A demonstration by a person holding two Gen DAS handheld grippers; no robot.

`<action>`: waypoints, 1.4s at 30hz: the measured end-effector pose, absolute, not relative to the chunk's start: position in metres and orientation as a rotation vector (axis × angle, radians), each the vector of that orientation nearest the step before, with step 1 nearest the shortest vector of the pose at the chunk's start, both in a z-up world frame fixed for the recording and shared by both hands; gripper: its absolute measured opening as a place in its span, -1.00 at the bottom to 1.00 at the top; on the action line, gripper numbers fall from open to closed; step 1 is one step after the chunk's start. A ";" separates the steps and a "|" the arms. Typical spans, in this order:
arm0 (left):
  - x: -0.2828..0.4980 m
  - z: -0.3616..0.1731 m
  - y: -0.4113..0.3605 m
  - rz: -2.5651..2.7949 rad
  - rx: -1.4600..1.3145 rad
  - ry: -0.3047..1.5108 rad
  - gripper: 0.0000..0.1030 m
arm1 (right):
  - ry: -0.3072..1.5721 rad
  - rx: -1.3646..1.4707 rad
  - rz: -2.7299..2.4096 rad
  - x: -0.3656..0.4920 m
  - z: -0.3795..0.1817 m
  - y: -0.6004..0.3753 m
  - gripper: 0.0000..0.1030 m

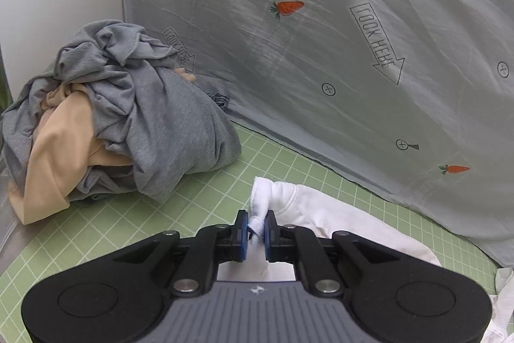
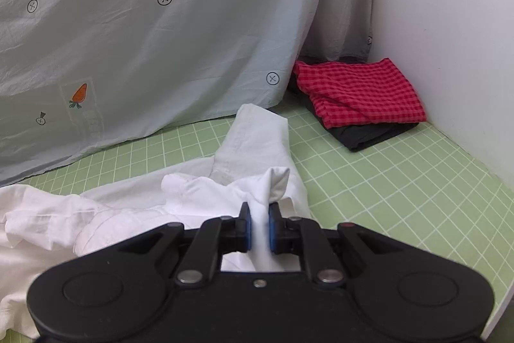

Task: Fold clothes
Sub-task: 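Grasp the white shirt sleeve with the right gripper while the left gripper grasps the collar, then lower the white shirt onto the mat and open both grippers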

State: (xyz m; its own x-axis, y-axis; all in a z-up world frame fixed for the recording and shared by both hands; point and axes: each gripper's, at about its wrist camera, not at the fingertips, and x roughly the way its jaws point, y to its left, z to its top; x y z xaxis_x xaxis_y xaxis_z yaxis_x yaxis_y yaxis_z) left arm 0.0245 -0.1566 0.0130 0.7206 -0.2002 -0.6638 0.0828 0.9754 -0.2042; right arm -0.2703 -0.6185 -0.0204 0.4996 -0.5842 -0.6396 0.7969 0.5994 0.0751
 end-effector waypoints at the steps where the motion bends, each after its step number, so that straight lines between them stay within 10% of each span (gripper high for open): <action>1: 0.013 0.012 -0.146 -0.149 -0.175 0.758 -0.80 | 0.616 0.398 -0.865 -0.280 -0.023 -0.616 -0.79; 14: -0.107 -0.075 -0.048 0.061 -0.276 1.060 -0.66 | 0.894 0.399 -0.822 -0.329 -0.080 -0.587 -0.50; 20: -0.108 -0.054 -0.038 0.064 -0.319 0.981 0.13 | 0.772 0.380 -0.826 -0.314 -0.045 -0.587 0.16; 27: -0.068 -0.057 -0.025 0.046 -0.318 1.006 0.58 | 0.715 0.495 -0.806 -0.279 -0.037 -0.560 0.65; 42: 0.076 -0.130 -0.010 -0.096 -0.330 1.156 0.68 | 0.900 0.458 -0.833 -0.174 -0.068 -0.457 0.75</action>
State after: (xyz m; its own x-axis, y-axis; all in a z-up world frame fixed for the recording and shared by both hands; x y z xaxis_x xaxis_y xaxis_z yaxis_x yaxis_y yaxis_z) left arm 0.0760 -0.0103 -0.1303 0.4053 -0.2430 -0.8813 -0.0943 0.9478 -0.3047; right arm -0.1737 -0.4571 -0.0678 0.3497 -0.4361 -0.8292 0.7927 0.6095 0.0137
